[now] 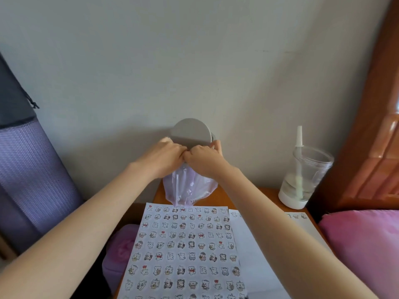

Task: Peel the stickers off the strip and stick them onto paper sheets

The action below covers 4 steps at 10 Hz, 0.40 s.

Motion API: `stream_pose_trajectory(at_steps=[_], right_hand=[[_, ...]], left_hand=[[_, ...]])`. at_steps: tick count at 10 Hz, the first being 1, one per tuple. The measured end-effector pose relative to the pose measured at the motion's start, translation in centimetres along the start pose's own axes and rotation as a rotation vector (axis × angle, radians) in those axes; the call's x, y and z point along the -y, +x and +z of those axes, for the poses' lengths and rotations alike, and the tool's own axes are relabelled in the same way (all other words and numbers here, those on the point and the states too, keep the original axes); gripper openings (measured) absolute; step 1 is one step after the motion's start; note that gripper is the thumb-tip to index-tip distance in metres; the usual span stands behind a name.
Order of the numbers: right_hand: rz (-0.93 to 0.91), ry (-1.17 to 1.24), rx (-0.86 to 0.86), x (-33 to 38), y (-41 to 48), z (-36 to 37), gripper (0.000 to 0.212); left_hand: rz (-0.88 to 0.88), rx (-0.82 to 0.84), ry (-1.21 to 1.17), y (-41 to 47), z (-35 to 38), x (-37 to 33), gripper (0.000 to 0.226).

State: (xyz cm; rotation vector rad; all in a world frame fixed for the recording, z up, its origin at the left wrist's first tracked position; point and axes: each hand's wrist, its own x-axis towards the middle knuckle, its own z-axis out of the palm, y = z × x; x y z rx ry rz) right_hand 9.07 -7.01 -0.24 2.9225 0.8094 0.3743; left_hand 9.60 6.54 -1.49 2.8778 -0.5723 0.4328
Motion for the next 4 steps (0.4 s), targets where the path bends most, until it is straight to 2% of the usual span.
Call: stream_pose_trajectory(at_steps=[1, 2, 3, 4], right_hand=[[0.13, 0.32, -0.077, -0.7, 0.3, 0.1, 0.031], [0.169, 0.55, -0.327, -1.5, -0.5, -0.1, 0.029], [0.176, 0.619, -0.403, -2.1, -1.6, -1.1, 0.033], [0.254, 0.726, -0.484, -2.7, -3.0, -2.2, 0.031]], left_hand=[[-0.031, -0.056, -0.124, 0.5, -0.5, 0.6, 0.025], [0.023, -0.261, -0.184, 0.2, -1.2, 0.5, 0.017], [-0.026, -0.335, -0.103, -0.3, -1.9, 0.7, 0.015], [-0.131, -0.421, -0.188, -1.5, -3.7, 0.1, 0.018]])
